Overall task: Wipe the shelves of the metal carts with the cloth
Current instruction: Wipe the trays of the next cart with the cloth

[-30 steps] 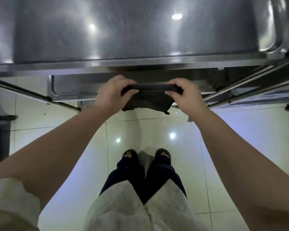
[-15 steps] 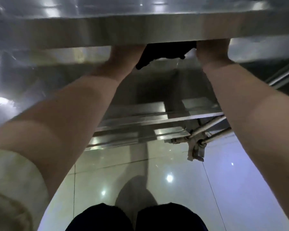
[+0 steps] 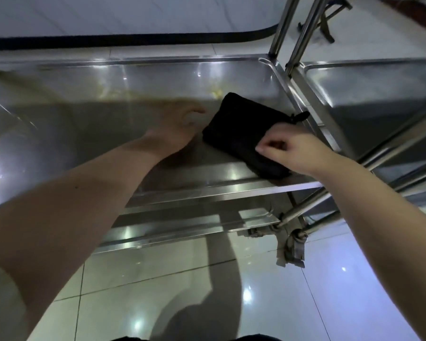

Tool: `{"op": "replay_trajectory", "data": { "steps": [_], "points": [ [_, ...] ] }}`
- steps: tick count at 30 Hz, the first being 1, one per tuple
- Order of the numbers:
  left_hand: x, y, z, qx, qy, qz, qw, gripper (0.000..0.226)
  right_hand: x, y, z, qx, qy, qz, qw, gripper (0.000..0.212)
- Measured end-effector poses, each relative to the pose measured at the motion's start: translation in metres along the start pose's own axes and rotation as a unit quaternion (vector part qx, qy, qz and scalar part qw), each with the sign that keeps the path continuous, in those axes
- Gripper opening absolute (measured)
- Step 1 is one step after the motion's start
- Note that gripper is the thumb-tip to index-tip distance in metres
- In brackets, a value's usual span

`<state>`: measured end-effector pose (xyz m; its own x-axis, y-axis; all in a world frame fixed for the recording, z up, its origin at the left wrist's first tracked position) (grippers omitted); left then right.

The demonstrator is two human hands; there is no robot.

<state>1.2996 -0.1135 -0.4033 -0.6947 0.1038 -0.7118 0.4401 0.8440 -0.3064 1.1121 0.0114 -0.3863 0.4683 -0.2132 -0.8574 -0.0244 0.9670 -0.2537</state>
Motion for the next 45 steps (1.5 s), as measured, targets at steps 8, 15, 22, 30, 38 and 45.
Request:
{"op": "replay_trajectory", "data": {
  "steps": [8, 15, 22, 30, 38, 45],
  "points": [
    [0.015, 0.004, 0.070, -0.023, -0.284, 0.113, 0.952, 0.058, 0.085, -0.038, -0.011, 0.046, 0.169, 0.122, 0.977, 0.055],
    [0.019, 0.002, 0.076, -0.019, -0.287, 0.089, 0.954, 0.058, 0.035, -0.011, -0.102, 0.285, 0.208, 0.064, 0.933, 0.053],
    [0.016, 0.003, 0.069, -0.019, -0.303, 0.085, 0.949, 0.051, 0.137, -0.017, 0.069, 0.203, 0.186, 0.099, 0.956, 0.058],
    [0.000, -0.001, 0.077, -0.004, -0.296, 0.122, 0.947, 0.051, 0.122, -0.036, 0.074, 0.035, 0.190, 0.113, 0.975, 0.066],
    [0.002, 0.000, 0.087, -0.015, -0.289, 0.099, 0.952, 0.051, 0.033, -0.009, -0.103, 0.269, 0.224, 0.077, 0.933, 0.065],
    [-0.004, -0.002, 0.089, -0.026, -0.279, 0.070, 0.957, 0.050, 0.131, -0.066, 0.047, 0.159, 0.208, 0.054, 0.964, 0.062]
  ]
}}
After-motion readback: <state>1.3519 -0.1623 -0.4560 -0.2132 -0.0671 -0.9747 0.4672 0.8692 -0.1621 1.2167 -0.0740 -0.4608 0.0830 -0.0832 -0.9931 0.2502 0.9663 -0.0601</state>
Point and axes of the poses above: each hand's wrist, its own y-axis away from the middle knuckle, its own x-axis out of the palm, z = x × y, the point moved 9 cm from there along -y, towards the middle knuckle, and after that the axes turned 9 degrees about -z, right-handed, at the moved point
